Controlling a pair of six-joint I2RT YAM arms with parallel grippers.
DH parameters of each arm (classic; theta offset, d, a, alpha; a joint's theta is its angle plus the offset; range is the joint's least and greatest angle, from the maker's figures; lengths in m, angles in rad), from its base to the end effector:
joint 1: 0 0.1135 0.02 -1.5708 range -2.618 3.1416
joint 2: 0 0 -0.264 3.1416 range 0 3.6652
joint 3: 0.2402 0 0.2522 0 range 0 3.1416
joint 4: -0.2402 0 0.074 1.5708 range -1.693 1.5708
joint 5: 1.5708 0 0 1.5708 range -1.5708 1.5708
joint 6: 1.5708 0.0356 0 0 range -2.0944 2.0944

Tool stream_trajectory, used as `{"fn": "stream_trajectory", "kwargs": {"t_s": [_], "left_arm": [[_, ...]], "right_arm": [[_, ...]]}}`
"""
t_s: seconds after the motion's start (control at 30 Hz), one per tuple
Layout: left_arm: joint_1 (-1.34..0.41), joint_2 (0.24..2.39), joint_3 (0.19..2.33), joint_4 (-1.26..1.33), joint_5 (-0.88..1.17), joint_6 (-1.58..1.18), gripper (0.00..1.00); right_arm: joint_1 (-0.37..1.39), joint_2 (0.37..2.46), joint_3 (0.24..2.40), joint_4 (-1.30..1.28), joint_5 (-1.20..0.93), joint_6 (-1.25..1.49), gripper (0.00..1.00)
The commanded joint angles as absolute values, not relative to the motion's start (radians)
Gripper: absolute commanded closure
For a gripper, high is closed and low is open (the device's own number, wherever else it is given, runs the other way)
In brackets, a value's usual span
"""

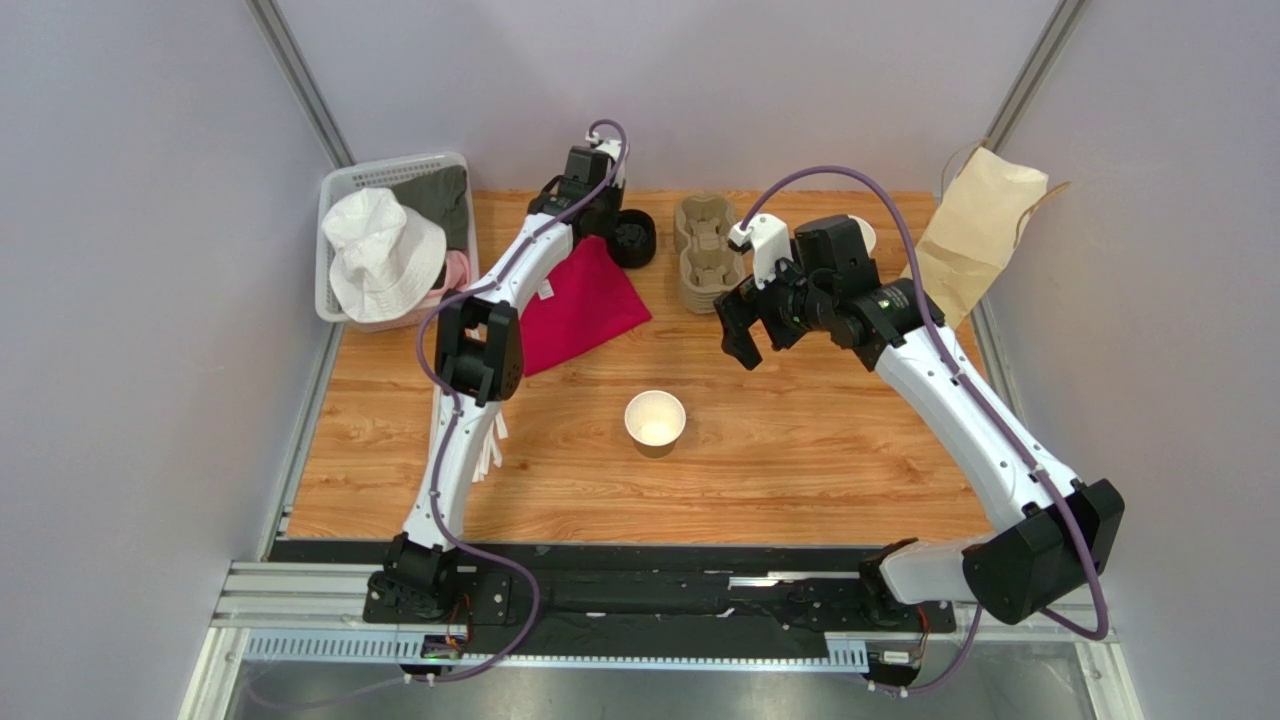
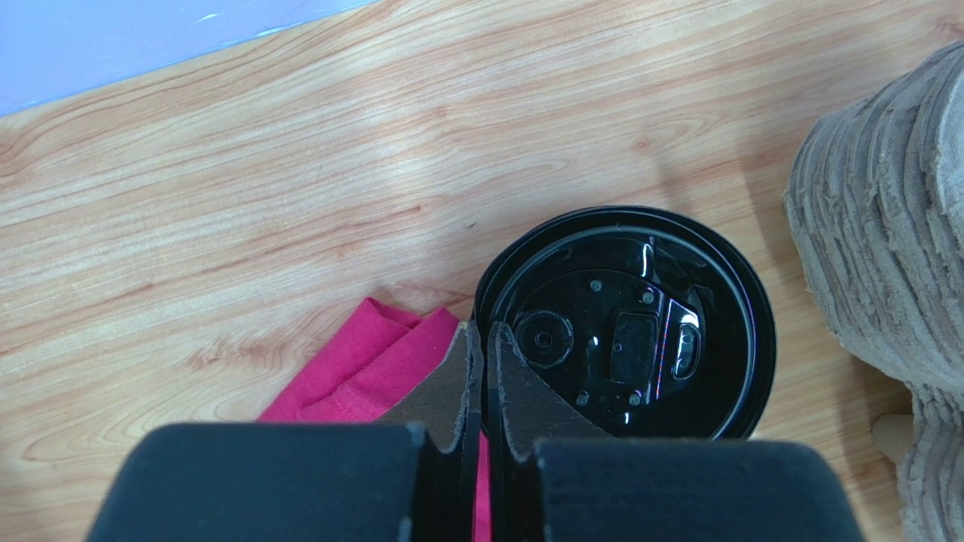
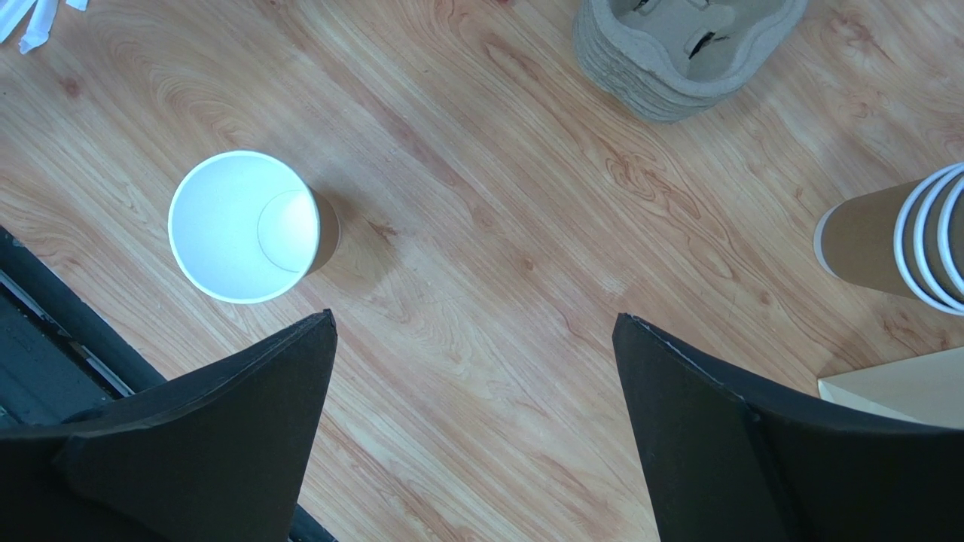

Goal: Pack the takeout coffee

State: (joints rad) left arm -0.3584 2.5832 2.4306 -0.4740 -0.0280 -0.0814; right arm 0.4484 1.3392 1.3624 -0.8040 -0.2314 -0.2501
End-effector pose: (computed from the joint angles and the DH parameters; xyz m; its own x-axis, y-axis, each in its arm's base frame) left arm 0.5471 -0.2039 0.2112 -0.5741 0.1283 -0.8087 0.2837 0.9576 -0.0495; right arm 0.2489 0.1288 0.3596 -0.4738 -0.4952 -0.7282 -0.7081 0.7059 -0.0194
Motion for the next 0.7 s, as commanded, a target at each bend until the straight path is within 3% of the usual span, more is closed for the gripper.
{"fn": "stream_trajectory", "kwargs": {"t_s": [0.0, 0.67], "left_arm": [[-0.344, 2.531, 2.480, -0.434, -0.008, -0.142, 1.00], [-0.276, 2.499, 2.438, -0.408, 0.199, -0.294, 1.00]], "right_arm": [[0.445, 1.336, 1.368, -0.779, -0.250, -0.235, 0.00], [0.442, 1.354, 1.382, -0.781, -0.255, -0.235, 0.00]]}}
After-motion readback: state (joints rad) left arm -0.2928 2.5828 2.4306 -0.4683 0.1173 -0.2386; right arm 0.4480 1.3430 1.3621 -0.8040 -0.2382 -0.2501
